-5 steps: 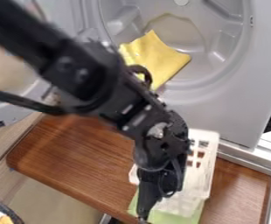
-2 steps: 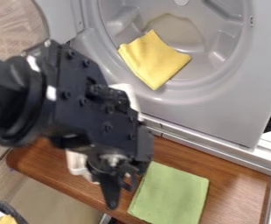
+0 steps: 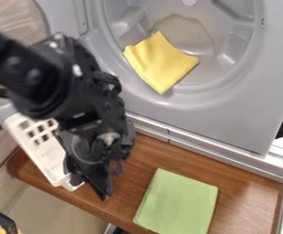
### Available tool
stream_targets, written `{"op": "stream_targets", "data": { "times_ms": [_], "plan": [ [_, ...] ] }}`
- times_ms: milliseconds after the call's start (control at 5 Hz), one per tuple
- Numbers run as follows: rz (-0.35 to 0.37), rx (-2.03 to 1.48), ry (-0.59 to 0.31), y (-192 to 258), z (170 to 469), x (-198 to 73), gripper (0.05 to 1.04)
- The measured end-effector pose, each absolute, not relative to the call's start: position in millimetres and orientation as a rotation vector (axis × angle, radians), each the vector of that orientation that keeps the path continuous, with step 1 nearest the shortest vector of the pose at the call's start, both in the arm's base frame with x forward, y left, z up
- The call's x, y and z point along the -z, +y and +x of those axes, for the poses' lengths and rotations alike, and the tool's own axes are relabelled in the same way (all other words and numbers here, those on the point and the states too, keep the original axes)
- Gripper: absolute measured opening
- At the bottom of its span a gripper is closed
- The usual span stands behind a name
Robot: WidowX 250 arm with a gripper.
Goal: Move the white basket to the left side of the table
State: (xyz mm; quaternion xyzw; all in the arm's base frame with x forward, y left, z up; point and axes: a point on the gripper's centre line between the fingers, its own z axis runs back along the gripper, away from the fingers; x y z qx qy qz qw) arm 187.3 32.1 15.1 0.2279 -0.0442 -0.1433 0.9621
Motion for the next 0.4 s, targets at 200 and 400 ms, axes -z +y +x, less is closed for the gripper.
{"op": "stream_targets", "data": {
  "times_ms": [200,400],
  "plan": [
    [0.432,0.273,-0.053,42,200,4,0.095],
    [0.421,0.214,-0.001,61,207,24,0.095]
  ]
}}
